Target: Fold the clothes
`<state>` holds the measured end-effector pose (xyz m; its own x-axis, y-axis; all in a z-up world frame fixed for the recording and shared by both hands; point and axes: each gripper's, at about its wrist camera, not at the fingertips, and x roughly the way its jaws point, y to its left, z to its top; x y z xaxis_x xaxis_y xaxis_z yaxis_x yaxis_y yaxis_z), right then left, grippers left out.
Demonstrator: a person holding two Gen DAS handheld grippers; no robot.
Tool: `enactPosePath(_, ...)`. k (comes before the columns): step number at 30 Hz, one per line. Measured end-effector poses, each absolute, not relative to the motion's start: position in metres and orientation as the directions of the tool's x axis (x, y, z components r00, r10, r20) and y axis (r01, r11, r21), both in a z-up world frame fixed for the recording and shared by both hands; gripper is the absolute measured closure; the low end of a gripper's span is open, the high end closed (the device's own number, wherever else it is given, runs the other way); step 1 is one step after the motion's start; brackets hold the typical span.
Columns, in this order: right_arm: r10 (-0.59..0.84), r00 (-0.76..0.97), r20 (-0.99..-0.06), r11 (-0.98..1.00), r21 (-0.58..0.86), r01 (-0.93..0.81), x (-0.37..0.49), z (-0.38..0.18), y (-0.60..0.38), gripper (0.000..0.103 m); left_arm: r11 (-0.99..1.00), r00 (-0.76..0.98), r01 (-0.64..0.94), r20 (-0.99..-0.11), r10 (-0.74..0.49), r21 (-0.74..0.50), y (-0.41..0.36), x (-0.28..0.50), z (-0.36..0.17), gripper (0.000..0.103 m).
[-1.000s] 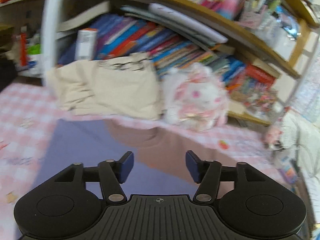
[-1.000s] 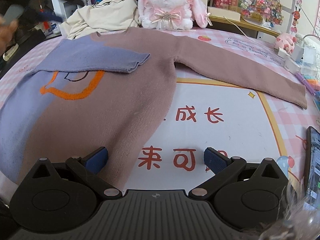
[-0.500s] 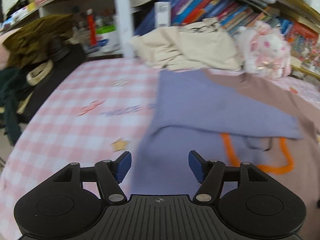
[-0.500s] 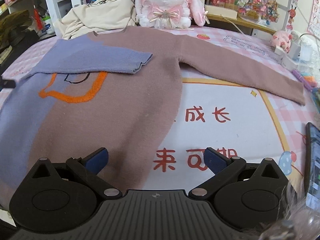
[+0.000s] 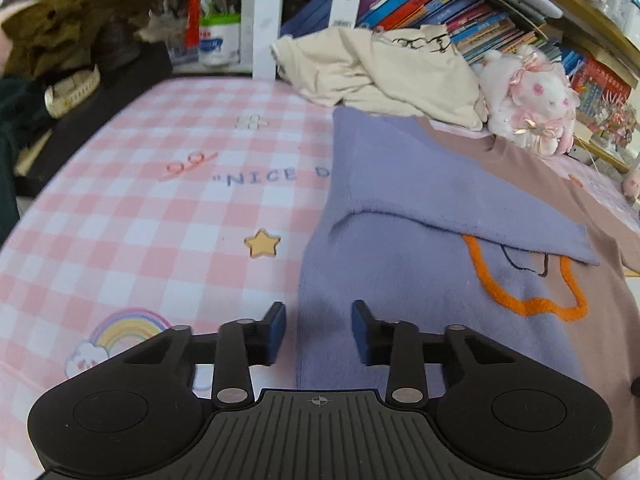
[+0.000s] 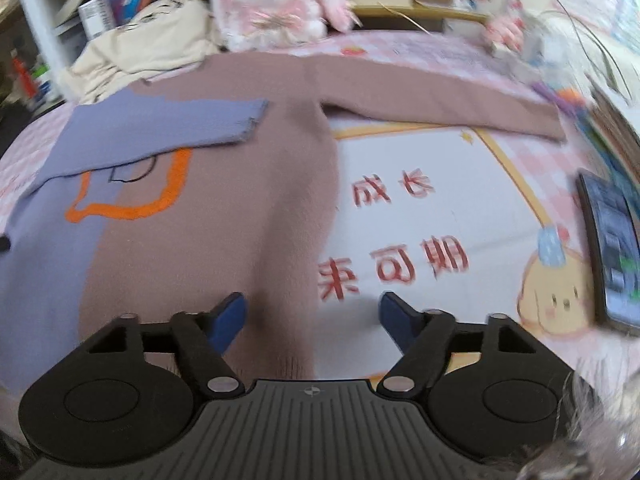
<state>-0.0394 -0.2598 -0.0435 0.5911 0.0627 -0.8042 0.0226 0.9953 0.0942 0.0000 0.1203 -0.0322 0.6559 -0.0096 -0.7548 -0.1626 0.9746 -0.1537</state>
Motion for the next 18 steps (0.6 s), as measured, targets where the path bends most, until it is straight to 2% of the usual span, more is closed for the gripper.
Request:
enactPosePath(2,0.056,0.591,-0.805,0.994,0.099,0.042,-0.043,-0.043,-0.259,0.05,0.959,0.657,-0.187,-0.753,-0.039,-0.212,0.129,-0.003,-0.035,0.08)
enactPosePath(5,0.071,0.595,-0.801,0.994,0.108,0.027,-0.047,-0.042,-0.251,0.064,0.937,0.657,-0.2,-0.748,-0.089,-0.286,0.137,-0.006,-0.038,0.096)
enactPosePath(6,0.079,0.595,-0.8,0.994,0.111,0.018,-0.048,-0.042,-0.248,0.075,0.935,0.659,-0.2,-0.747,-0.092,-0.292,0.139,-0.007,-0.039,0.099)
enactPosePath(7,0.086,0.596,-0.798,0.993,0.115,0.01,-0.048,-0.041,-0.245,0.08,0.935,0.662,-0.2,-0.744,-0.092,-0.293,0.141,-0.008,-0.039,0.099)
enactPosePath(18,0.13,0.589,-0.798,0.99,0.132,-0.039,-0.053,-0.039,-0.22,0.083,0.932,0.671,-0.219,-0.738,-0.071,-0.29,0.168,-0.018,-0.035,0.098)
